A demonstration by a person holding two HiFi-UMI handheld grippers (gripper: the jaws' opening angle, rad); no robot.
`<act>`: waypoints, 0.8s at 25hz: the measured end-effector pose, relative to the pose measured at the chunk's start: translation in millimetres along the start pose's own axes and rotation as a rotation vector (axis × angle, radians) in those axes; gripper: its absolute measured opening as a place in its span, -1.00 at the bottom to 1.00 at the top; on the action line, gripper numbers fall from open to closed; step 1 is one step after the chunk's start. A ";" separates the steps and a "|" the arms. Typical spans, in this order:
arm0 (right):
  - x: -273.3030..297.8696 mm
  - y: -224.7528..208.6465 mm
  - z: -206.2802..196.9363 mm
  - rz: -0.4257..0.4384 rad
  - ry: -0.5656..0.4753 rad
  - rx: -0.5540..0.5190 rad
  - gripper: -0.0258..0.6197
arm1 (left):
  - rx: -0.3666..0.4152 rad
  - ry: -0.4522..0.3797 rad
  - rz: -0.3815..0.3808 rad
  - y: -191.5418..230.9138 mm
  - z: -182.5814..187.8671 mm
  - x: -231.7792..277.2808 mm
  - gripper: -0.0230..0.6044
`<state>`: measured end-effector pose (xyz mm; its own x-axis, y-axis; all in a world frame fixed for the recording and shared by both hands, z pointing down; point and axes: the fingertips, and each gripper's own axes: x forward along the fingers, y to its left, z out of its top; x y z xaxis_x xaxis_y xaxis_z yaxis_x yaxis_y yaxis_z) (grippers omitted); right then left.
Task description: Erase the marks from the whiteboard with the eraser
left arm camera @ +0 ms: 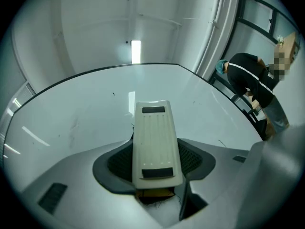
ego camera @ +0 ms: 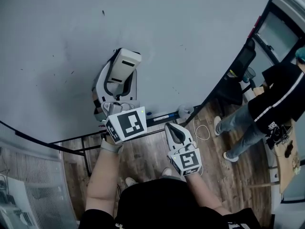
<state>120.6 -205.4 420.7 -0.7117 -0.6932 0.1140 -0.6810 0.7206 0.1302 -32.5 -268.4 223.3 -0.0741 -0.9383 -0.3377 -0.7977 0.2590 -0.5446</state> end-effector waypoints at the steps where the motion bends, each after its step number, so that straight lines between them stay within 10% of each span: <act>1: 0.2 -0.3 0.3 -0.005 -0.002 0.001 -0.84 | 0.004 0.000 -0.001 -0.1 1.4 1.1 -0.08; 11: -0.1 -10.0 7.8 -0.048 -0.029 0.017 -0.84 | 0.073 -0.101 -0.038 0.6 51.3 26.0 -0.08; 20: 10.7 6.9 7.2 -0.005 -0.026 0.018 -0.84 | 0.106 -0.042 -0.015 6.7 12.1 5.5 -0.08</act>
<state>107.0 -207.8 415.8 -0.7120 -0.6966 0.0881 -0.6877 0.7172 0.1125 -31.0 -269.0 208.5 -0.0360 -0.9324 -0.3595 -0.7306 0.2700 -0.6271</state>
